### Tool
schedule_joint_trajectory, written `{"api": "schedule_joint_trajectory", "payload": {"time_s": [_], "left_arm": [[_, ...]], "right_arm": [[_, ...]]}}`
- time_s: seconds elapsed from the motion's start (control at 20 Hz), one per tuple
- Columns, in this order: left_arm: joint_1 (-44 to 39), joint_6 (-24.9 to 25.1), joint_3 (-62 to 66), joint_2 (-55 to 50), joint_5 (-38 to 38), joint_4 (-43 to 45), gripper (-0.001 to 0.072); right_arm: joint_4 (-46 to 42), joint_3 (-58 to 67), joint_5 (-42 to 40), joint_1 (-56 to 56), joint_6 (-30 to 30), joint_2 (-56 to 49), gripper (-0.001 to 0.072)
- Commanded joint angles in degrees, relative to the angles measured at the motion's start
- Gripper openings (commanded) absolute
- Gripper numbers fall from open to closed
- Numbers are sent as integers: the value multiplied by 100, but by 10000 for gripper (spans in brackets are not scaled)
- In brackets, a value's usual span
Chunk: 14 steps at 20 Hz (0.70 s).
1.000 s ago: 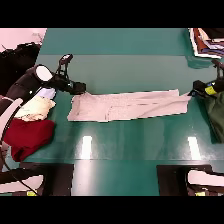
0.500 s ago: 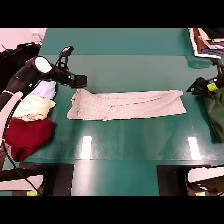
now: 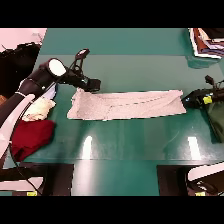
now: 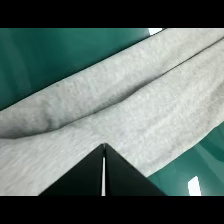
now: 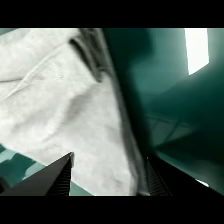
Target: Fold the shirts.
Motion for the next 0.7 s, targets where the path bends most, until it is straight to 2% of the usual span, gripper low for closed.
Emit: {"api": "schedule_joint_trajectory", "payload": {"time_s": [0.0, 0.05, 0.1, 0.15, 0.2, 0.45, 0.65], "left_arm": [[-282, -131, 24, -337, 280, -352, 22], [-352, -129, 39, -463, 411, -511, 22], [-428, -127, 81, -570, 518, -588, 22], [-511, -127, 160, -706, 557, -612, 22], [-603, -127, 280, -863, 553, -647, 22], [-1102, -81, 863, -1502, 640, -634, 22], [-1408, -85, 1414, -2129, 466, -640, 22]], "right_arm": [[76, -44, -116, 350, -284, -208, 519], [68, -2, -173, 474, -341, -208, 460], [68, 68, -181, 579, -391, -208, 338], [72, 142, -173, 658, -463, -208, 157], [72, 232, -118, 726, -481, -205, 12], [131, 481, 162, 1054, -363, 494, 11], [999, 483, -33, 1519, -157, 1449, 11]]}}
